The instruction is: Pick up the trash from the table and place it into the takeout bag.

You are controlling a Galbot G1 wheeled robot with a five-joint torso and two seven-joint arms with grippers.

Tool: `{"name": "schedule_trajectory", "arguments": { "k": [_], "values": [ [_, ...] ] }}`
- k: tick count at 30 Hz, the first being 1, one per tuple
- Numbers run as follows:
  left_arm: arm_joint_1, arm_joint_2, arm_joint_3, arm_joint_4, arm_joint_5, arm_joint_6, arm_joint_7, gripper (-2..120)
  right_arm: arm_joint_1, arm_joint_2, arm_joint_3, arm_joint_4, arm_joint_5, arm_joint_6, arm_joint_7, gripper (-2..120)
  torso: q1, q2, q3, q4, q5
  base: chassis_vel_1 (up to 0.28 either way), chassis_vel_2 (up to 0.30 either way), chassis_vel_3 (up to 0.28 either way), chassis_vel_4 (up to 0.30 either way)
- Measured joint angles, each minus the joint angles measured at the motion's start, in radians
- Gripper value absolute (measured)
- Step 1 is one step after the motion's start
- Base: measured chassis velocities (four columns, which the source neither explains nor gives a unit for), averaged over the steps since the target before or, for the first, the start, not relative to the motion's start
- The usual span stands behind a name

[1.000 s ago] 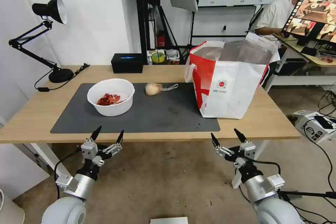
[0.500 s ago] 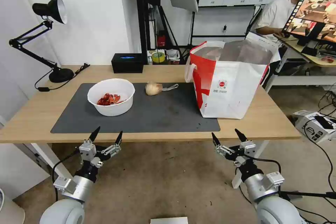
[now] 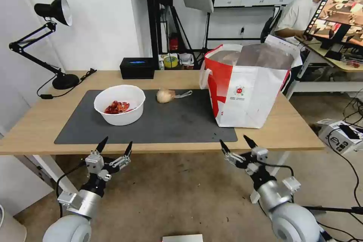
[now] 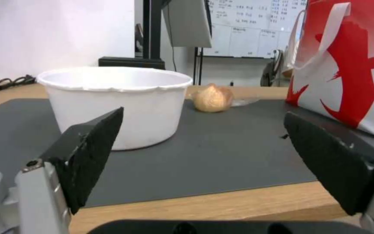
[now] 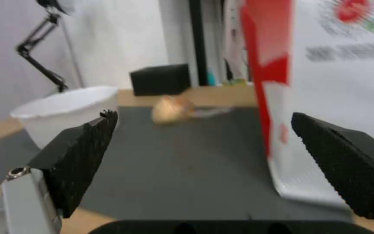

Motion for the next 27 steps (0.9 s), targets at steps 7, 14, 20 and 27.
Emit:
{"name": "schedule_trajectory", "arguments": {
  "k": [7,14,20,27],
  "values": [
    [0.004,-0.003,-0.024,-0.005,-0.002,0.004,-0.001,100,0.566,-0.021,-0.403,-0.204,0.187,-0.072,0.059,100,0.000,0.000,0.000,-0.0001,0.0001,0.000,0.000,0.000,0.000],
    [0.009,-0.013,-0.037,0.000,-0.003,0.006,-0.002,100,0.940,0.181,-0.652,-0.526,0.282,-0.122,0.093,100,0.000,0.000,0.000,0.0002,-0.0002,0.000,0.000,0.000,0.000],
    [0.016,-0.019,-0.046,0.009,-0.002,0.006,-0.002,100,1.082,0.361,-0.705,-0.776,0.303,-0.203,0.096,100,0.000,0.000,0.000,0.0004,-0.0002,0.000,0.000,0.000,0.000],
    [0.021,-0.022,-0.050,0.010,-0.003,0.006,-0.002,100,1.162,0.532,-0.677,-1.026,0.268,-0.350,0.086,100,0.000,0.000,0.000,0.0000,-0.0004,0.000,0.000,0.000,0.000]
  ]
}}
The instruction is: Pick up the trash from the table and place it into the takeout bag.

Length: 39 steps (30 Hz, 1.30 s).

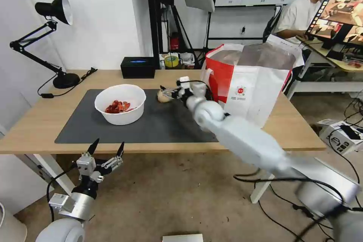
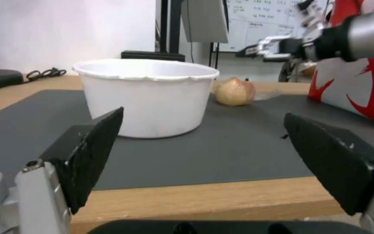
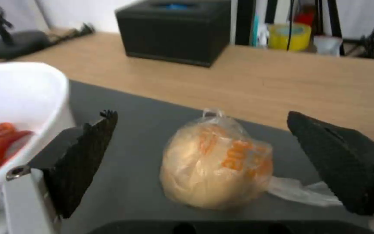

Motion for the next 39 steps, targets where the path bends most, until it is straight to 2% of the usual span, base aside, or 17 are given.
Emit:
{"name": "schedule_trajectory", "arguments": {
  "k": [3,11,18,31,33,36,37,39],
  "values": [
    [-0.006,0.001,0.000,0.001,-0.003,0.000,0.000,100,0.029,0.069,0.027,-0.124,-0.031,-0.053,-0.036,100,0.000,0.000,0.000,0.0001,0.0002,0.000,0.000,0.000,0.000],
    [-0.006,0.004,0.000,0.006,-0.005,-0.001,0.000,100,0.048,0.157,0.039,-0.289,-0.099,-0.069,-0.107,100,0.000,0.000,0.000,0.0000,0.0003,0.000,0.000,0.000,0.000],
    [-0.010,0.004,0.002,0.006,-0.006,-0.001,0.000,100,0.045,0.200,0.046,-0.350,-0.162,-0.066,-0.126,100,0.000,0.000,0.000,0.0000,0.0003,0.000,0.000,0.000,0.000],
    [0.009,-0.005,-0.004,-0.005,-0.005,-0.009,0.000,100,0.044,0.201,0.044,-0.360,-0.176,-0.061,-0.132,100,0.000,0.000,0.000,-0.0001,0.0005,0.000,0.000,0.000,0.000],
    [0.012,-0.006,-0.006,-0.008,-0.004,-0.011,0.001,100,0.045,0.200,0.044,-0.361,-0.176,-0.065,-0.131,96,0.000,0.000,0.000,-0.0001,0.0004,0.000,0.000,0.000,0.000],
    [0.022,-0.007,-0.013,-0.016,-0.004,-0.012,0.001,100,0.044,0.198,0.046,-0.356,-0.175,-0.091,-0.114,83,0.000,0.000,0.000,-0.0001,0.0004,0.000,0.000,0.000,0.000],
    [0.022,-0.007,-0.013,-0.016,-0.004,-0.012,0.001,100,0.044,0.198,0.046,-0.356,-0.175,-0.091,-0.114,83,0.000,0.000,0.000,-0.0001,0.0004,0.000,0.000,0.000,0.000],
    [0.028,-0.007,-0.016,-0.020,-0.004,-0.014,0.001,100,0.043,0.198,0.047,-0.351,-0.173,-0.100,-0.103,73,0.000,0.000,0.000,-0.0001,0.0005,0.000,0.000,0.000,0.000]
  ]
}}
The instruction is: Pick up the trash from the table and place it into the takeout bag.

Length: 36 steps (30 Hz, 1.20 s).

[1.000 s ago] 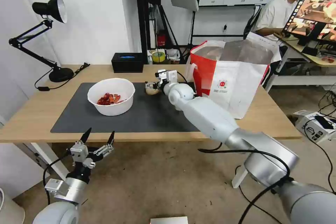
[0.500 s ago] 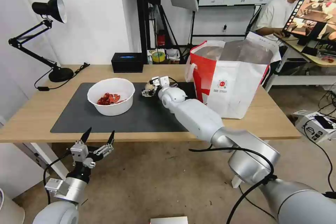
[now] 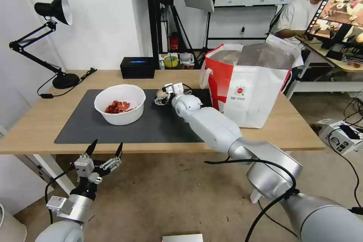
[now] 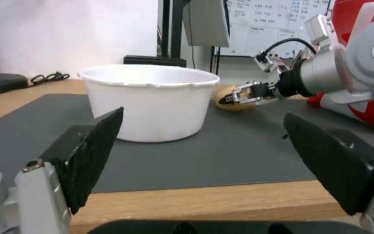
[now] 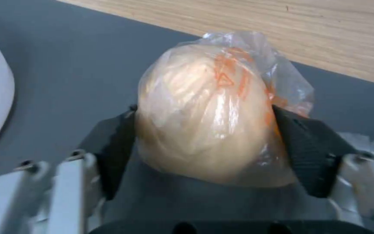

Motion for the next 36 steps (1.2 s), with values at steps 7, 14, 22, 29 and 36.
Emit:
{"name": "schedule_trajectory", "arguments": {
  "k": [7,14,22,29,36],
  "values": [
    [0.012,-0.001,-0.006,-0.007,0.003,-0.003,0.001,100,-0.005,-0.005,0.000,0.017,0.026,-0.003,0.023,47,0.000,0.000,0.000,0.0000,0.0000,0.000,0.000,0.000,0.000],
    [0.022,-0.006,-0.010,-0.008,0.006,-0.012,0.002,100,-0.020,-0.031,0.001,0.062,0.063,0.014,0.045,24,0.000,0.000,0.000,0.0001,0.0000,0.000,0.000,0.000,0.000],
    [0.025,-0.003,-0.013,-0.021,0.006,-0.012,0.001,100,-0.070,-0.234,-0.025,0.420,0.164,0.047,0.106,5,0.000,0.000,0.000,0.0003,0.0003,0.000,0.000,0.000,0.000],
    [0.023,-0.006,0.004,-0.027,0.014,-0.011,0.000,100,-0.273,-0.620,0.082,1.049,0.170,0.125,0.164,4,0.000,0.000,0.000,-0.0003,0.0004,0.000,0.000,0.000,0.000],
    [0.017,-0.011,0.032,-0.034,0.034,-0.005,-0.003,100,-0.347,-0.754,0.259,1.195,0.077,0.266,0.218,4,0.000,0.000,0.000,-0.0001,0.0002,0.000,0.000,0.000,0.000]
  ]
}}
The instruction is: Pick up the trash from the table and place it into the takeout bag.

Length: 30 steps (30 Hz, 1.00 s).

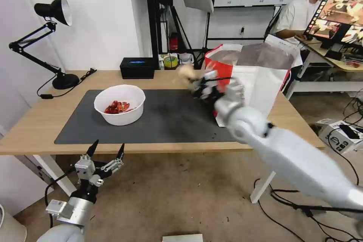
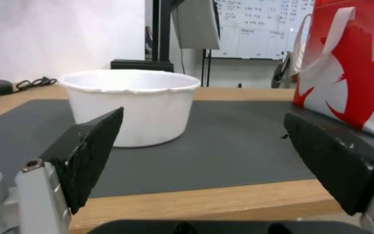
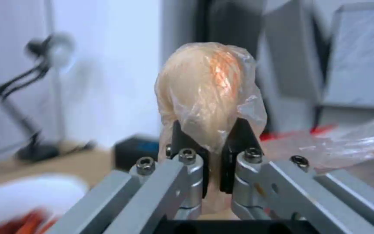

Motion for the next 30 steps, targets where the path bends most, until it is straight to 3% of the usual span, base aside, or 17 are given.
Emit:
{"name": "schedule_trajectory", "arguments": {
  "k": [5,18,22,25,30],
  "values": [
    [-0.001,-0.002,0.014,-0.008,0.008,0.004,-0.003,100,0.003,-0.068,0.095,0.016,0.040,0.016,0.068,4,0.000,0.000,0.000,0.0000,0.0001,0.000,0.000,0.000,0.000],
    [0.017,-0.006,0.015,-0.031,0.009,0.005,-0.003,100,0.006,-0.120,0.144,-0.104,0.141,-0.004,0.057,4,0.000,0.000,0.000,0.0001,0.0000,0.000,0.000,0.000,0.000],
    [0.026,-0.007,0.011,-0.035,0.008,0.004,-0.003,100,0.004,-0.132,0.168,-0.132,0.183,-0.072,0.065,10,0.000,0.000,0.000,0.0001,0.0000,0.000,0.000,0.000,0.000],
    [0.032,-0.007,0.009,-0.042,0.007,0.003,-0.002,100,-0.004,-0.157,0.195,-0.112,0.232,-0.199,0.070,25,0.000,0.000,0.000,0.0002,-0.0002,0.000,0.000,0.000,0.000],
    [0.036,-0.009,0.009,-0.050,0.006,0.003,-0.001,100,-0.006,-0.178,0.205,-0.093,0.244,-0.296,0.081,38,0.000,0.000,0.000,0.0000,-0.0002,0.000,0.000,0.000,0.000]
  ]
}}
